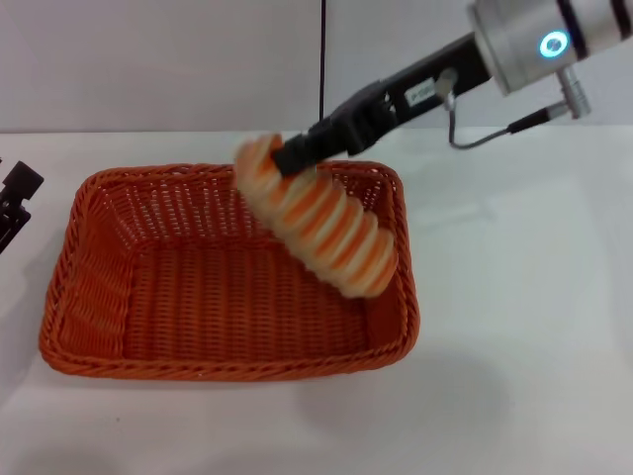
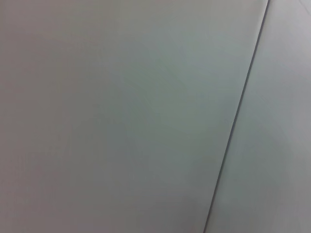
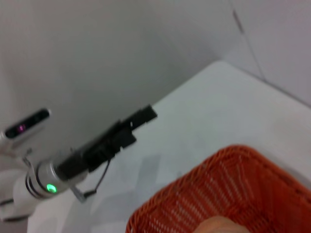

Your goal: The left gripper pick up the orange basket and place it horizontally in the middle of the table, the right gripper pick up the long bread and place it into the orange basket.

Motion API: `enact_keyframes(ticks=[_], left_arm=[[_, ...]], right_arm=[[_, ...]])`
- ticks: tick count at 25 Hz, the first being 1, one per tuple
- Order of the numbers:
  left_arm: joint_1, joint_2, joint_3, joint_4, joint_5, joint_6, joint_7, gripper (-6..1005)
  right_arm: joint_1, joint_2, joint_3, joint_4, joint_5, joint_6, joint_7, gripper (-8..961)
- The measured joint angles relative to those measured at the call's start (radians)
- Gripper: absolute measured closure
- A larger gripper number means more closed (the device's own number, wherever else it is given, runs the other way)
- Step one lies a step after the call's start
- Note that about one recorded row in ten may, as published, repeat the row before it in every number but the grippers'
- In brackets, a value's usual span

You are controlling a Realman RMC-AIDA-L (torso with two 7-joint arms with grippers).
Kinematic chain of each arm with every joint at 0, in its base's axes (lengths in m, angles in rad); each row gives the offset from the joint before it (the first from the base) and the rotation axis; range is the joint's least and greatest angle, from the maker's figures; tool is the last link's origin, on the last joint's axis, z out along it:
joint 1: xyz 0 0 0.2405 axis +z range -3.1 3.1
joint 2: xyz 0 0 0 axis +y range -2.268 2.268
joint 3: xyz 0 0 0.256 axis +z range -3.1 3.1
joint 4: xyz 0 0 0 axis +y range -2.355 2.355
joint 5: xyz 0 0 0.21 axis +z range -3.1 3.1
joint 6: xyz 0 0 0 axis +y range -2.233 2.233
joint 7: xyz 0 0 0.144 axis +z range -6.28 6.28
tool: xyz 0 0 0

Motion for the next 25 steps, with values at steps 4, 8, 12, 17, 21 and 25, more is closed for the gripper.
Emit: enact_keyframes(ticks=[4,8,12,17,21,25], left_arm=[[0.002,0.001,0.0,0.0,0.001,0.002,0.003,271],[0.002,0.002,0.0,0.0,0.001,0.002,0.006,271],[0.001,0.002,0.0,0.0,0.001,0.001,0.006,271],[0.005,0.003,-0.006,0.0,0.001,-0.003,0.013,271],[0.02,0.006,-0.012,0.008,-0.003,-0.001,0.032,271],[0.043,0.009,-0.049,0.015,-0.004,-0.003,0.071,271]], right_arm=[[-0.011,0.014,-0.022,-0.002,0.003,0.001,-0.024,821],[-0.026,0.016,-0.017,-0.002,0.023,0.0,-0.056,744],[-0.05,0.018,-0.014,-0.011,0.049,0.001,-0.094,668],[-0.114,0.018,0.043,-0.107,0.083,-0.024,-0.125,516],[-0.295,0.018,0.081,-0.351,0.111,-0.026,-0.131,370],[-0.454,0.019,0.109,-0.452,0.2,0.029,-0.191,345]])
